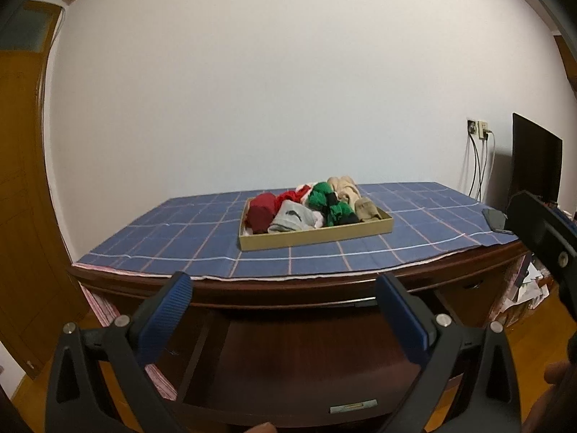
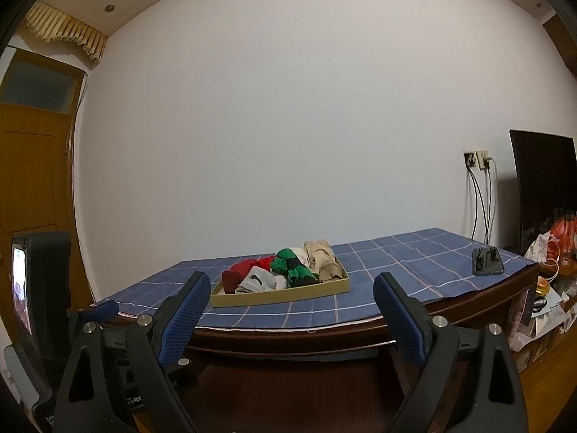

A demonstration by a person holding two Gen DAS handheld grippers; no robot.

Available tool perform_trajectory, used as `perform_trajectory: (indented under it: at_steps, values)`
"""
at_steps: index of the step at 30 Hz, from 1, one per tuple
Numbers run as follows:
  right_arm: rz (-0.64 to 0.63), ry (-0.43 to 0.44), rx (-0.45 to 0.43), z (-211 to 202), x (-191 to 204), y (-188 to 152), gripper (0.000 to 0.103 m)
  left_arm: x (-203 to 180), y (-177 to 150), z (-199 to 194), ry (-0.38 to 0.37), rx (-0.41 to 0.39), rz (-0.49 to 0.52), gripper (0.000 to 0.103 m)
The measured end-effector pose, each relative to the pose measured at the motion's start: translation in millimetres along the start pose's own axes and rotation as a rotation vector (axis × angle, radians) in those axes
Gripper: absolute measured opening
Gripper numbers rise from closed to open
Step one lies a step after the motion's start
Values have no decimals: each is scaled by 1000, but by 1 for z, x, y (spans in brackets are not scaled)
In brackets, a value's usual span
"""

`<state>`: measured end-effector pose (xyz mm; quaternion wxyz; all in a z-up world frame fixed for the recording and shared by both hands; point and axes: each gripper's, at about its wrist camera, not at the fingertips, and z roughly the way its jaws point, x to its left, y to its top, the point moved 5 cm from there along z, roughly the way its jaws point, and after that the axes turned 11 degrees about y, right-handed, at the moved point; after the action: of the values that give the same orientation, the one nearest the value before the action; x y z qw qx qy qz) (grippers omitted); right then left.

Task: Take underwear out of drawer

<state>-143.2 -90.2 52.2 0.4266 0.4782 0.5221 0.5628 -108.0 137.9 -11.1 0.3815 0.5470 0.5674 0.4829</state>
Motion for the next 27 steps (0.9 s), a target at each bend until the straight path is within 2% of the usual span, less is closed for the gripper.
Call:
perform_trajectory:
  at_steps: [27]
  values:
    - [8, -1, -19, -9, -1, 4, 94, 1, 3, -2, -20, 18, -9, 103]
